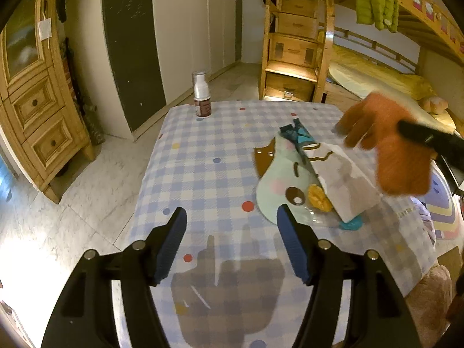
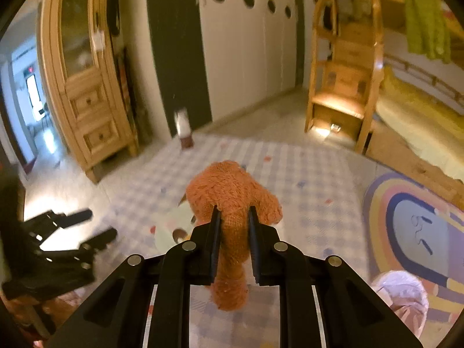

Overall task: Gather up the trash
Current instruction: 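Grasp the orange fuzzy glove with the right gripper and lift it, then grasp the white paper sheet with the left gripper while the right holds the glove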

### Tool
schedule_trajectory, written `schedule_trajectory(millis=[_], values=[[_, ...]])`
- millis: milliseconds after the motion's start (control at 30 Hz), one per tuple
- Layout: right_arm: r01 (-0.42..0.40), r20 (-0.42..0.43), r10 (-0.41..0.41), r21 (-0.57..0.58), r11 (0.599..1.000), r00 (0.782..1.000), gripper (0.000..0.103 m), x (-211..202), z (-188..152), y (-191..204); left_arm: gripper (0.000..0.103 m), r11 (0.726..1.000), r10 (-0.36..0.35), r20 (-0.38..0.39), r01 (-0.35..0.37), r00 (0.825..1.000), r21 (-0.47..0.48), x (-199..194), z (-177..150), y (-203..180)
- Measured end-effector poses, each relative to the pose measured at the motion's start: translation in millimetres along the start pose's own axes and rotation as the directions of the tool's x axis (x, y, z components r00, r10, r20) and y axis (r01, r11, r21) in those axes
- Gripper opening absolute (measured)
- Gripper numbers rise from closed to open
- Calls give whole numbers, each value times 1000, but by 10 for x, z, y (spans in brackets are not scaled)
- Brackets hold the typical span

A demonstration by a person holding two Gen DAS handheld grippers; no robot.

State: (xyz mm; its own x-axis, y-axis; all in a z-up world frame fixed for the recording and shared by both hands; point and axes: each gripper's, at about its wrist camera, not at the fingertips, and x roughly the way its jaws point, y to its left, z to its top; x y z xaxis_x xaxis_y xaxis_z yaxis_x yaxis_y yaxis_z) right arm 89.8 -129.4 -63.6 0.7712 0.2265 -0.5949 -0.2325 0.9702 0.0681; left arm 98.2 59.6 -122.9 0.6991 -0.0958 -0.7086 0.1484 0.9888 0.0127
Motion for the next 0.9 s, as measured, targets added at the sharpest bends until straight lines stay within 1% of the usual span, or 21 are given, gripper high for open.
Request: schedule_trajectory(millis=[33, 67, 133, 167, 233, 333, 467, 533, 633, 733, 900], values=[[18, 16, -18, 1, 1000, 1000, 18, -112, 1, -54, 64, 1000, -4, 0, 4, 1000, 6, -5, -1, -35], [29, 18, -29, 0, 1000, 999, 18, -150, -3, -79, 65, 1000, -9, 0, 9, 1000, 10, -9, 0, -71], [86, 17, -85, -8, 996, 996, 18, -251, -76, -188, 65, 999, -25, -4, 25, 1000, 24, 1, 4, -168], [101, 13, -101, -11, 995, 995, 18, -260, -105, -215, 65, 999, -31, -6, 31, 1000, 33, 9, 7, -212], [133, -13, -133, -6, 991, 991, 18, -242, -220, -315, 65, 997, -44, -10, 44, 999, 56, 29, 14, -334], [200, -77, -199, -5, 980, 977, 18, -112, -413, -469, 65, 995, -65, -18, 66, 998, 78, 74, 22, -483], [224, -116, -222, 0, 975, 968, 18, 81, -504, -566, 65, 990, -93, -37, 96, 995, 100, 157, 24, -644], [219, -136, -217, 3, 976, 967, 18, 217, -523, -595, 65, 986, -118, -45, 122, 992, 111, 207, 43, -734], [218, -160, -215, 6, 976, 963, 18, 328, -586, -632, 61, 981, -146, -55, 152, 988, 120, 260, 75, -884], [226, -151, -219, 30, 974, 964, 18, 269, -615, -704, 61, 976, -170, -63, 177, 983, 130, 333, 109, -1086], [257, -129, -245, 86, 963, 961, 18, 82, -669, -889, 60, 973, -176, -94, 187, 980, 131, 501, 153, -1443]])
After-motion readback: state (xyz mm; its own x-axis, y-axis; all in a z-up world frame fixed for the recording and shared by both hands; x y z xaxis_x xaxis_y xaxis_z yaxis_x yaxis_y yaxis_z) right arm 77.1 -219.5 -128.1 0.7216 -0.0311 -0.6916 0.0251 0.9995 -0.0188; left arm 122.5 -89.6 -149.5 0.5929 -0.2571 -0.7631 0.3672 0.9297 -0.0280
